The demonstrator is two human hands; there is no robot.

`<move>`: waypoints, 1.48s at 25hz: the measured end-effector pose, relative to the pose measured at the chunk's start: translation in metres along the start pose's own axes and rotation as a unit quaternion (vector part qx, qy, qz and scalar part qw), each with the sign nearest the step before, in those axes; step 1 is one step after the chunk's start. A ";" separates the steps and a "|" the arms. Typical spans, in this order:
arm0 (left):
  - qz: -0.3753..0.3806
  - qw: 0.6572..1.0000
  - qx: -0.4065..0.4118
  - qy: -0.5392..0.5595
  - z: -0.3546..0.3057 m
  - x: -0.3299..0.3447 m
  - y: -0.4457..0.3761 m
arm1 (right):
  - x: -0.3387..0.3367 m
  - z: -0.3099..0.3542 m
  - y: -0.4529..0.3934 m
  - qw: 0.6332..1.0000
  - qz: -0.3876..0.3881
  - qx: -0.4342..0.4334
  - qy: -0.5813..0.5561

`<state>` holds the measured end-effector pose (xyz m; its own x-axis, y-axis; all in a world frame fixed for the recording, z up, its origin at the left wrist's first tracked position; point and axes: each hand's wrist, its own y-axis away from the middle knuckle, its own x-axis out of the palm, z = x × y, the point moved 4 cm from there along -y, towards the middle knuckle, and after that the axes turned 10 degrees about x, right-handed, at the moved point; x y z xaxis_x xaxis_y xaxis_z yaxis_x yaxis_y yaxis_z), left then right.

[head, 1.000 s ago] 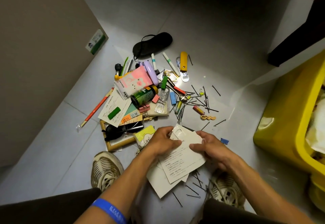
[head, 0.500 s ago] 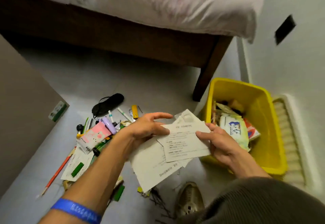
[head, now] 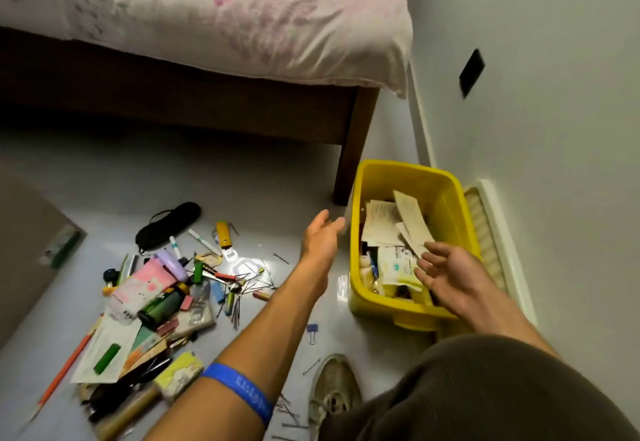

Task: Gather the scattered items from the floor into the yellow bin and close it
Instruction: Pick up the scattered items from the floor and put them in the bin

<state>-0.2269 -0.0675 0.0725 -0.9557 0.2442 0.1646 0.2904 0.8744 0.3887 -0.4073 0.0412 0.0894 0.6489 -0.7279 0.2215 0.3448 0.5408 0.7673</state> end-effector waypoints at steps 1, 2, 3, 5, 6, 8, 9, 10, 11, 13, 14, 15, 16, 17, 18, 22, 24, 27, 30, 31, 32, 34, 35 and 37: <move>-0.015 1.000 -0.014 -0.017 0.014 -0.020 0.003 | 0.004 -0.009 -0.001 1.000 -0.001 -0.001 0.013; -0.036 0.999 -0.025 -0.024 0.028 -0.043 0.006 | 0.012 -0.021 -0.002 1.000 0.012 0.005 0.019; -0.056 0.997 -0.034 -0.030 0.040 -0.066 0.011 | 0.021 -0.033 -0.003 0.999 0.040 0.017 0.029; -0.072 0.995 -0.047 -0.056 0.063 -0.105 0.024 | 0.043 -0.057 -0.004 0.990 0.104 0.043 0.087; -0.072 0.991 -0.057 -0.092 0.077 -0.124 0.031 | 0.056 -0.072 -0.008 0.981 0.128 0.055 0.134; -0.046 0.978 -0.074 -0.188 0.108 -0.153 0.044 | 0.076 -0.102 -0.015 0.961 0.157 0.076 0.213; -0.028 0.966 -0.084 -0.241 0.126 -0.164 0.052 | 0.083 -0.118 -0.020 0.950 0.172 0.093 0.244; -0.006 0.948 -0.094 -0.303 0.142 -0.174 0.059 | 0.090 -0.132 -0.025 0.937 0.191 0.111 0.271; 0.019 0.925 -0.104 -0.365 0.163 -0.181 0.066 | 0.093 -0.149 -0.035 0.921 0.208 0.139 0.299; 0.090 0.878 -0.103 -0.458 0.193 -0.187 0.082 | 0.090 -0.175 -0.050 0.887 0.233 0.176 0.357; 0.132 0.858 -0.115 -0.482 0.210 -0.189 0.088 | 0.087 -0.191 -0.062 0.868 0.237 0.198 0.389; 0.183 0.837 -0.136 -0.498 0.227 -0.191 0.094 | 0.082 -0.210 -0.073 0.842 0.241 0.220 0.430; 0.245 0.809 -0.158 -0.510 0.244 -0.193 0.101 | 0.074 -0.234 -0.082 0.803 0.251 0.247 0.481; 0.306 0.776 -0.168 -0.525 0.256 -0.195 0.108 | 0.065 -0.258 -0.085 0.756 0.263 0.280 0.530; 0.350 0.743 -0.172 -0.544 0.267 -0.197 0.114 | 0.055 -0.284 -0.086 0.709 0.271 0.318 0.568; 0.333 0.729 -0.161 -0.576 0.290 -0.210 0.117 | 0.049 -0.352 -0.090 0.595 0.298 0.341 0.664; 0.271 0.761 -0.147 -0.571 0.294 -0.214 0.112 | 0.058 -0.354 -0.100 0.632 0.288 0.299 0.655; 0.146 0.816 -0.118 -0.546 0.284 -0.218 0.098 | 0.077 -0.336 -0.114 0.750 0.274 0.251 0.547; 0.007 0.856 -0.108 -0.506 0.264 -0.225 0.075 | 0.098 -0.307 -0.123 0.814 0.259 0.165 0.494; -0.020 0.859 -0.105 -0.501 0.258 -0.228 0.071 | 0.102 -0.295 -0.124 0.826 0.245 0.155 0.483; -0.037 0.859 -0.102 -0.500 0.254 -0.231 0.068 | 0.103 -0.284 -0.124 0.828 0.232 0.148 0.489; -0.039 0.862 -0.111 -0.494 0.255 -0.235 0.070 | 0.091 -0.272 -0.123 0.774 0.226 0.155 0.571; -0.018 0.863 -0.125 -0.490 0.259 -0.234 0.074 | 0.081 -0.272 -0.121 0.724 0.234 0.186 0.622; 0.067 0.864 -0.163 -0.471 0.270 -0.225 0.083 | 0.062 -0.289 -0.107 0.636 0.252 0.288 0.671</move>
<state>-0.0011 0.0636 -0.1773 -0.4841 0.7005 -0.5243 0.2530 0.6857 0.6825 -0.2078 0.0601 -0.1533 0.7059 0.6996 0.1104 -0.1915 0.0385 0.9807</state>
